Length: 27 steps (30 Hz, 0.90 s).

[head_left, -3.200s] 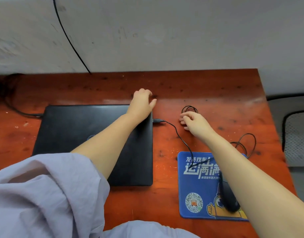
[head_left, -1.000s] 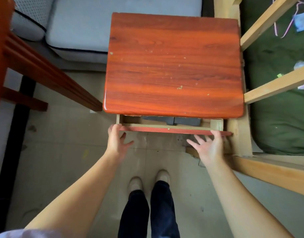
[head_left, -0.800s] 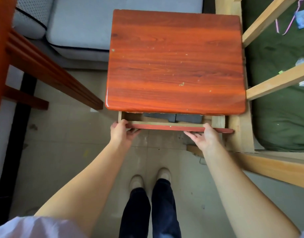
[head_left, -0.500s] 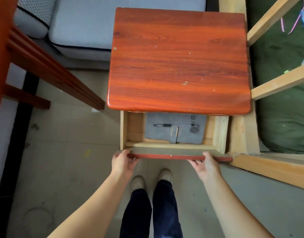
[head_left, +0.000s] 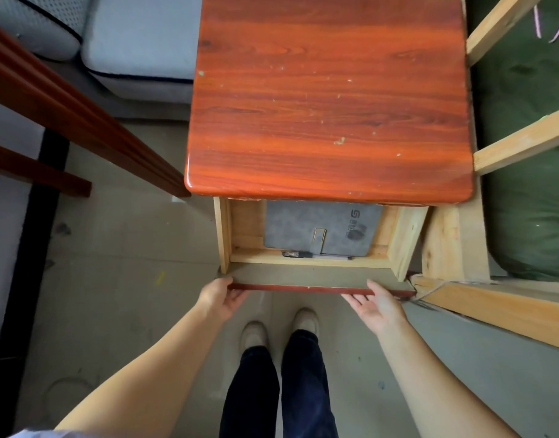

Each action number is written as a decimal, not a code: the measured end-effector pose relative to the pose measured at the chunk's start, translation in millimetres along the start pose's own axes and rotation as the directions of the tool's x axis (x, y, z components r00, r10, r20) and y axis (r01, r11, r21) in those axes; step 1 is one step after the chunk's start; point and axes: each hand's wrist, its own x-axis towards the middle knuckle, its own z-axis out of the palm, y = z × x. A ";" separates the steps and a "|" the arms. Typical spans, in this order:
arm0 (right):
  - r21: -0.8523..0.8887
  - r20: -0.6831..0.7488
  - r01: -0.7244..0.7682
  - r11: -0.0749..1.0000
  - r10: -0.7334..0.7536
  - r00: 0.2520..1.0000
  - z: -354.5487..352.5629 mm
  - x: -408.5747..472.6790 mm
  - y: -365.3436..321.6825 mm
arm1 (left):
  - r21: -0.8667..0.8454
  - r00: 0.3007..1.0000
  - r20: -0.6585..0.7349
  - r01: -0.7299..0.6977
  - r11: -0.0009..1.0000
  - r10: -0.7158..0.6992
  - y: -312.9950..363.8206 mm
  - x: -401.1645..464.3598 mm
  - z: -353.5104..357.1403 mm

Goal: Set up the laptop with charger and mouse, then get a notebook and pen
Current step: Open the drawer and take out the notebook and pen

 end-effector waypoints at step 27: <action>-0.551 0.770 0.419 -0.721 -0.246 0.589 64.8 41.5 22.4 | 0.660 0.641 0.363 -0.689 0.299 0.676 -5.8 0.5 72.5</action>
